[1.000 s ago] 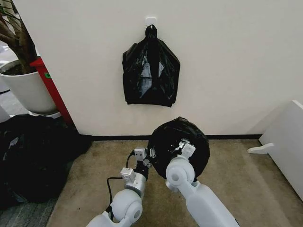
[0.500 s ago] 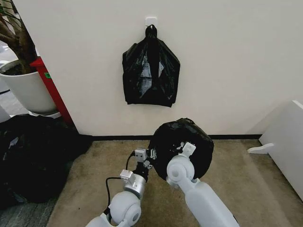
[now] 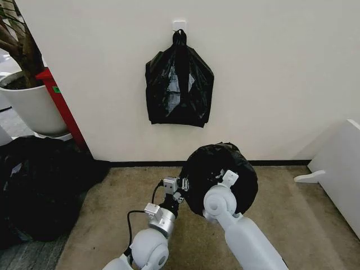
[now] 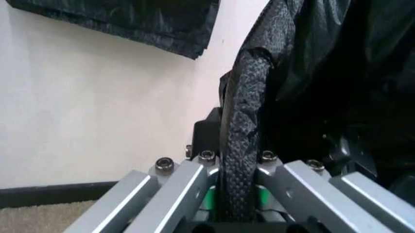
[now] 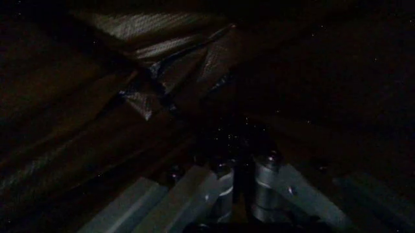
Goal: Place the garbage bag over the trash bin.
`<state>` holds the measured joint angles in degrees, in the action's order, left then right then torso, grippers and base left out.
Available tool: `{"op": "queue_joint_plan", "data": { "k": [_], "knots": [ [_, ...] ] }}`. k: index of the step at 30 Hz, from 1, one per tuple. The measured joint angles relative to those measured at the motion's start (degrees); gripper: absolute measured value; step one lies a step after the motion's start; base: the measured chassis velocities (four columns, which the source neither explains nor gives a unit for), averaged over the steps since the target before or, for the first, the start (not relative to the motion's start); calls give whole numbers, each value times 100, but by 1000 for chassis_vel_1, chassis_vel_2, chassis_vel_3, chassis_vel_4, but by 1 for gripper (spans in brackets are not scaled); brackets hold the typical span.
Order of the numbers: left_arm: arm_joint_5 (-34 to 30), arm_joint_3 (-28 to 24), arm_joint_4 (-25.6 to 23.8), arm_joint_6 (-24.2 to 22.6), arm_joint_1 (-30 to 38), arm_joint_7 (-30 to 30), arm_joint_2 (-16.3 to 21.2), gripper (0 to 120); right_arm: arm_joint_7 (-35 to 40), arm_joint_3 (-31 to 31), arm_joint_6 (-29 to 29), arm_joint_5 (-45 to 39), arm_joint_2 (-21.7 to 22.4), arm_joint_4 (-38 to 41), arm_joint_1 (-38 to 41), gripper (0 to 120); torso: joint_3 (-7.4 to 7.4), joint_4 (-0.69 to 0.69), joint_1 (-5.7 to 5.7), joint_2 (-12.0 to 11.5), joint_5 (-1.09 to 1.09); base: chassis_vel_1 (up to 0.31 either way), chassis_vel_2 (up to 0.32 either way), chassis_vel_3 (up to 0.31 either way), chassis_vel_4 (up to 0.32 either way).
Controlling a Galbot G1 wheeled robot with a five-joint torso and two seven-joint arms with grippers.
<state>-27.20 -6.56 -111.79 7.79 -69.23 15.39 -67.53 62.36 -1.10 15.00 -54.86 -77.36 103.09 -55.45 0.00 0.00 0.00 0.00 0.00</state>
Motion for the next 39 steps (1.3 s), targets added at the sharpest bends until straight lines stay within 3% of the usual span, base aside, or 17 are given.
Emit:
{"op": "queue_joint_plan", "data": {
  "k": [18, 24, 34, 39],
  "knots": [
    [-2, -75, -9, 1, 45, -75, 23, 1, -109, -120, 37, 13, 64, 42, -92, 0, 0, 0, 0, 0, 0, 0, 0, 0, 0],
    [-106, -20, 122, -38, 123, -40, 0, 1, -264, -22, 178, -1, 230, 492, -234, 0, 0, 0, 0, 0, -1, 0, 0, 0, 0],
    [-471, 16, 277, -208, 195, 194, -99, 1, -493, 306, 340, 9, 469, 1256, -465, 34, 0, 1, 0, 0, -1, 0, 0, 0, 0],
    [-796, 112, 318, -397, 201, 355, -125, 1, -956, 418, 458, 11, 717, 1876, -700, 56, 0, 1, 0, 0, 0, 0, 0, 0, 0]
  ]
}}
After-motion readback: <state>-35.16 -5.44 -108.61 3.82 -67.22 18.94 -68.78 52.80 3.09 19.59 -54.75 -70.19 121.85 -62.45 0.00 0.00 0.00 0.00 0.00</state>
